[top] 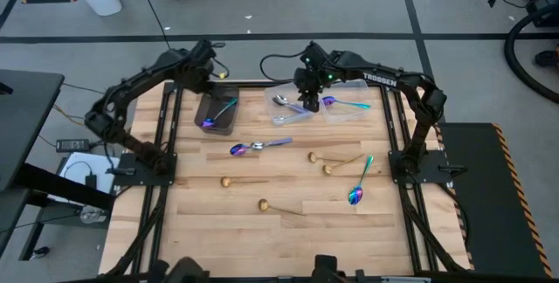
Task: Sort silverware by color (type)
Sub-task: Put the blue spoon into the right transparent bin
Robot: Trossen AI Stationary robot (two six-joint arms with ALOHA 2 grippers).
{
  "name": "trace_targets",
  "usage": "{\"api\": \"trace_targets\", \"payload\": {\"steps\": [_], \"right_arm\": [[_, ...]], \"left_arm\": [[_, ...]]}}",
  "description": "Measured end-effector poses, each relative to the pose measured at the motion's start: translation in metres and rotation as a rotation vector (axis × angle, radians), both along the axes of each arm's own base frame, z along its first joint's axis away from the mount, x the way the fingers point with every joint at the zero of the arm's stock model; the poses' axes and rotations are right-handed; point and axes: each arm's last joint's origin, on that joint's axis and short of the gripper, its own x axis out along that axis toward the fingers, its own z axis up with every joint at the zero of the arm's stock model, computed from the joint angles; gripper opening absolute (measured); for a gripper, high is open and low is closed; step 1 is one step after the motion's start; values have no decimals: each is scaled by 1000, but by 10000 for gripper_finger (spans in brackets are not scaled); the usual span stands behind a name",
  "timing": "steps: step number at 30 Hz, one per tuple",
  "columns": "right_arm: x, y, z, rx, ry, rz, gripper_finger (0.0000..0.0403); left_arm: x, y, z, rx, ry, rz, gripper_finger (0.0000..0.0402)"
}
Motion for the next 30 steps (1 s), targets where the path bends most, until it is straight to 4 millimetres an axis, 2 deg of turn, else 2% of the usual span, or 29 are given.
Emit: {"api": "trace_targets", "payload": {"steps": [5,10,13,16,20,24,30], "right_arm": [[4,6,0,2,0,15,152],[9,16,-1,40,9,-5,150],[13,30,-2,63,45,-8,150],[13,49,-6,45,167,-19,150],[4,74,-8,95,344,-13,150],[-3,88,-9,198,436,-25,150],[-6,101,-8,231,440,-23,150]], "left_arm": [[26,-24,23,142,-132,-146,169],[61,-50,24,160,-204,-300,169],[82,-68,14,156,-210,-403,169],[98,-87,-1,149,-198,-515,169],[105,-107,-25,117,-166,-596,169],[107,-120,-46,80,-210,-585,169],[112,-136,-52,24,-270,-542,169]]}}
